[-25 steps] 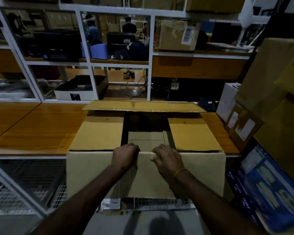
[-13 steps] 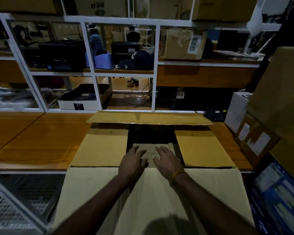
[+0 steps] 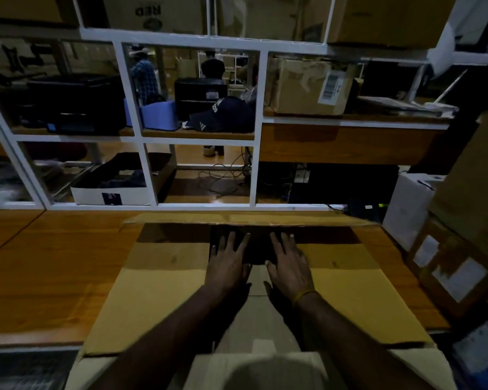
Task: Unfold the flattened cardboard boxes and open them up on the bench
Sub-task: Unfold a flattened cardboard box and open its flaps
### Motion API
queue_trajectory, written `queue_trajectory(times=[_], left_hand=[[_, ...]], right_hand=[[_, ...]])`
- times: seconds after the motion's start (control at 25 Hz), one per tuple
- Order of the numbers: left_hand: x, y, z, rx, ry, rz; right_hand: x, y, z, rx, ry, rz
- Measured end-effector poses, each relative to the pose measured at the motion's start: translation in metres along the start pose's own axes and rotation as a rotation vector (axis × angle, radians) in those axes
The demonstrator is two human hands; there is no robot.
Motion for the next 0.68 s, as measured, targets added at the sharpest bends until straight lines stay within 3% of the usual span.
queue_trajectory(times=[0.4,0.68], left_hand=[[0.008,-0.007,0.107,-0.088,0.062,0.091],[-0.005,-0.045,0.155,-0.034,0.039,0.224]], right_hand=[[0.0,0.0,0.116,0.06,0.058,-0.113],[-0.04,-0.001,0.161,0.078,-0.118,-0.159]])
Point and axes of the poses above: each hand's wrist, its own z-axis towards the middle knuckle, its own x-axis out of the back of the hand, y = z × x, the point moved 9 cm from there along z, towards the middle knuckle, and after that the axes turned 10 degrees about -z, right-handed, at the moved point
